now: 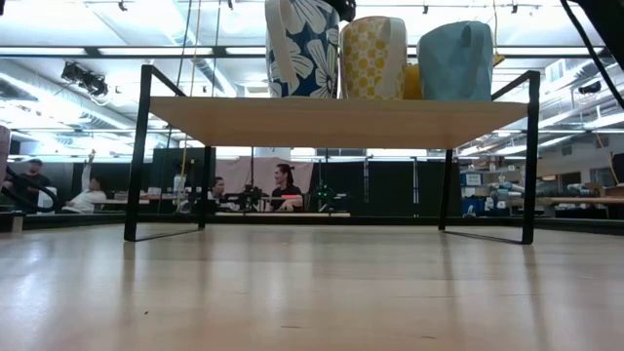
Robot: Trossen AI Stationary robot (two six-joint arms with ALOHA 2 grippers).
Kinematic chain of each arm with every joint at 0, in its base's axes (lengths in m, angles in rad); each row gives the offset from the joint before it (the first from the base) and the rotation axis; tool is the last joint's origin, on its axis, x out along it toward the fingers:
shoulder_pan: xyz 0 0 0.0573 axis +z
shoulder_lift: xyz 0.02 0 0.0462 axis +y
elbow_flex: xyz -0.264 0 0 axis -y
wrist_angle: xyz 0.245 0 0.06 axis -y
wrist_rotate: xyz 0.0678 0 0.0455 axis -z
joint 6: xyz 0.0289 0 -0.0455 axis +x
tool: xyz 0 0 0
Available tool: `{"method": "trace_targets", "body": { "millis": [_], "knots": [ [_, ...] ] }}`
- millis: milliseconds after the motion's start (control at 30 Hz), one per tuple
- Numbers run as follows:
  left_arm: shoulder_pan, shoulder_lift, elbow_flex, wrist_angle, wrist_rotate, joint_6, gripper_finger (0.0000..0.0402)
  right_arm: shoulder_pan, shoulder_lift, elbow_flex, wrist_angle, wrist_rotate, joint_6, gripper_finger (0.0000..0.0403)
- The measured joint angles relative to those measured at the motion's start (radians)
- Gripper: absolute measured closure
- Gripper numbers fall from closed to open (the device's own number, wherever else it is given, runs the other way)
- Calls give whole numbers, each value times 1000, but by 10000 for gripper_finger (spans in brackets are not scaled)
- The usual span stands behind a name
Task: Place coffee mugs
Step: Adjust the blue patterned mugs on the shelf
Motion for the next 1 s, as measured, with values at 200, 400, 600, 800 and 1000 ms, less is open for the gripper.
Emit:
{"method": "trace_targets", "body": {
  "millis": [200, 400, 600, 800, 1000],
  "knots": [
    [0, 0, 0, 0, 0, 0, 285, -3, 0, 0, 0, 6, -6, 125],
    [0, 0, 0, 0, 0, -1, 285, -12, 0, 0, 1, 9, -4, 125],
    [0, 0, 0, 0, 0, -7, 285, -11, 0, 0, 1, 9, -3, 125],
    [0, 0, 0, 0, 0, -7, 285, -12, 0, -1, 1, 9, -3, 125],
    [0, 0, 0, 0, 0, -7, 285, -11, 3, -68, 17, -22, -3, 125]
  ]
}}
